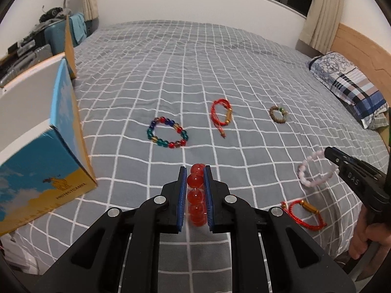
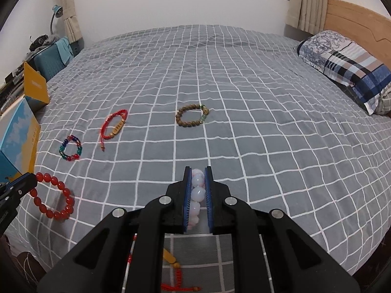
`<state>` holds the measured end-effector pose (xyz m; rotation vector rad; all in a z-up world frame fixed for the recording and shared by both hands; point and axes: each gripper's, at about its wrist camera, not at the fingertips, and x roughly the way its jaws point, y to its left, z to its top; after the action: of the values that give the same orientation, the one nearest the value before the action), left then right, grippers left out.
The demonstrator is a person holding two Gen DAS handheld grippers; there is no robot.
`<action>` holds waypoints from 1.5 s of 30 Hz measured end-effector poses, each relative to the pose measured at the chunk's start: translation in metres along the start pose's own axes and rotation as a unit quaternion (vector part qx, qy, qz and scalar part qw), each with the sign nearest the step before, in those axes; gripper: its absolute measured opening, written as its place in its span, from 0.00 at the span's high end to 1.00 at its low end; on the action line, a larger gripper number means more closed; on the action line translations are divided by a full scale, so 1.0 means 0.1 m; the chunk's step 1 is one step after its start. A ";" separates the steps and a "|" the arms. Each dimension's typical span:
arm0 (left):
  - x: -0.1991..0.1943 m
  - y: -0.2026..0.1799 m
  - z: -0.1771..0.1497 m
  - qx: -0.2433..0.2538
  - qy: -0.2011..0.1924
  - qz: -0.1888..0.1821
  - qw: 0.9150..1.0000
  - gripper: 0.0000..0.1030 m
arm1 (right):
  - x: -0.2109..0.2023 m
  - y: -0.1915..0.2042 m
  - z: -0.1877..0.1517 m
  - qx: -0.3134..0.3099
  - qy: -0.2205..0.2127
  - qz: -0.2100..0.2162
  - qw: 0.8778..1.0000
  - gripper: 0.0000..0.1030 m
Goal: Organize jewelry
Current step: 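Grasp red bead bracelet with left tool while right tool grasps pink-white bracelet, then carry both bracelets into the white box and open both tools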
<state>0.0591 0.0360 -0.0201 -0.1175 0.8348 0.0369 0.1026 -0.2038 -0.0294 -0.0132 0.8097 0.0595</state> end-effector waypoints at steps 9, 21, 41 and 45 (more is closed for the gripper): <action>-0.08 0.11 0.17 -0.003 -0.004 0.017 1.000 0.87 | -0.10 0.12 0.15 0.000 0.003 -0.008 1.000 0.90; -0.34 0.37 0.52 -0.002 -0.019 0.028 0.999 0.87 | -0.32 0.69 0.56 -0.033 -0.010 -0.009 0.999 0.90; -1.10 1.31 0.87 -0.048 -0.068 0.088 0.993 0.87 | -0.79 2.10 0.99 -0.097 -0.052 0.063 0.992 0.90; -1.23 1.61 0.83 -0.067 -0.072 0.102 0.990 0.87 | -0.89 2.46 0.98 -0.110 -0.060 0.084 0.989 0.90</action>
<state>0.0255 0.2074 0.1120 -0.1546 0.6960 0.2912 0.0980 0.0409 0.1058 -0.1476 0.6802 0.3067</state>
